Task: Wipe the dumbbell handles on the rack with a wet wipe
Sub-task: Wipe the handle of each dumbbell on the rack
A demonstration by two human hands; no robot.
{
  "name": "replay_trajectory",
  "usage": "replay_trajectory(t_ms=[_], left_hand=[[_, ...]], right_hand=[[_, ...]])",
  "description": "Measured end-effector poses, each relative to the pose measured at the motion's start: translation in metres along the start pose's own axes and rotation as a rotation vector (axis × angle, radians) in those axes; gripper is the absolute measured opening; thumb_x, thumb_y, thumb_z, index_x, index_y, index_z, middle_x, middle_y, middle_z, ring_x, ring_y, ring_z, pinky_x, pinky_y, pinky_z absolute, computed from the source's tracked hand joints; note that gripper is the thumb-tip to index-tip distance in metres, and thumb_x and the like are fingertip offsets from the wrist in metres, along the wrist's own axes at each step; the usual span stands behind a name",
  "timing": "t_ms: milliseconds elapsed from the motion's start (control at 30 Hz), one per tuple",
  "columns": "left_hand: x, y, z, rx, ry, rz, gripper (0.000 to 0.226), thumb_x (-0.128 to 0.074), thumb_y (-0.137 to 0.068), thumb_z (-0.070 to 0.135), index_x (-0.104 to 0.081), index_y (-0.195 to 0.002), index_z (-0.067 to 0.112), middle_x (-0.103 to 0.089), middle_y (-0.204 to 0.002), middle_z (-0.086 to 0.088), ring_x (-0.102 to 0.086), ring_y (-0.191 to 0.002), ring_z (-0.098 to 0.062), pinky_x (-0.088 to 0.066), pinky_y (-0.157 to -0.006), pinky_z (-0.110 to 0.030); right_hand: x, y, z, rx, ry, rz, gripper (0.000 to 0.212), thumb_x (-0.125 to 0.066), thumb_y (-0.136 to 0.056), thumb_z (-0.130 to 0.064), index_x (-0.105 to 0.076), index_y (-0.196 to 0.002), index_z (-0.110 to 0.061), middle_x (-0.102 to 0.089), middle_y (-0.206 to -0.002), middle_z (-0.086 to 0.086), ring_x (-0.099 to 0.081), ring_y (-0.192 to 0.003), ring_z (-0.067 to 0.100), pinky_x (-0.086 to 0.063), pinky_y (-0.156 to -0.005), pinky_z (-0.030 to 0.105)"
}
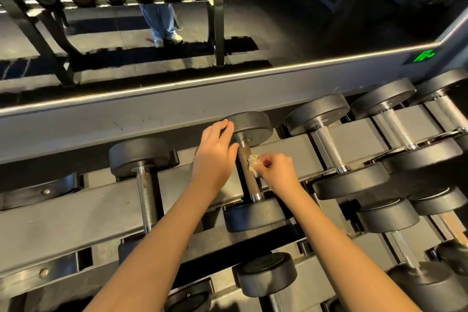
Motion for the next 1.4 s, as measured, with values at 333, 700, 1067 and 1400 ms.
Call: replay_trajectory(t_ms=[333,700,1067,1400], left_hand=[[0.001,-0.002,0.0,-0.026,-0.05,-0.05,0.05,-0.029,-0.095,0.029,-0.051,-0.133,0.004,-0.054,-0.131,-0.011,-0.048,-0.123,-0.024,-0.045,-0.094,-0.029],[0.001,0.002,0.0,-0.006,-0.009,-0.045,0.044,-0.037,-0.098,0.026,-0.05,-0.135,0.005,-0.052,-0.134,-0.008,-0.045,-0.127,-0.021,-0.045,-0.096,-0.03],[-0.001,0.005,0.006,0.098,-0.128,-0.191,0.055,-0.049,-0.097,0.02,-0.029,-0.148,0.012,-0.033,-0.149,-0.004,-0.029,-0.138,-0.02,-0.031,-0.113,-0.039],[-0.06,0.05,0.095,-0.117,-0.051,-0.261,0.04,-0.041,-0.093,0.032,-0.054,-0.127,0.016,-0.056,-0.123,-0.001,-0.051,-0.117,-0.02,-0.037,-0.105,-0.041]], right_hand=[[-0.008,-0.027,-0.017,-0.037,-0.141,0.134,0.015,-0.067,-0.085,-0.015,-0.073,-0.098,-0.009,-0.071,-0.09,0.007,-0.064,-0.086,0.021,-0.052,-0.081,0.032],[-0.004,-0.027,-0.023,-0.018,-0.115,0.155,0.008,-0.063,-0.085,-0.009,-0.071,-0.083,-0.009,-0.068,-0.083,0.006,-0.061,-0.078,0.02,-0.052,-0.076,0.033],[0.003,0.005,0.016,-0.104,0.017,-0.007,0.007,-0.065,-0.086,-0.012,-0.07,-0.089,-0.008,-0.065,-0.084,0.006,-0.059,-0.078,0.017,-0.04,-0.057,0.018],[0.075,0.045,0.064,-0.109,-0.315,0.542,0.012,-0.068,-0.086,-0.024,-0.071,-0.091,-0.014,-0.064,-0.075,-0.004,-0.056,-0.068,0.005,-0.045,-0.065,0.021]])
Point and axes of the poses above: each hand's wrist, its own y-axis away from the middle knuckle, its own x-axis out of the back of the hand, z = x × y, the point moved 5 cm from there along -y, towards the middle knuckle
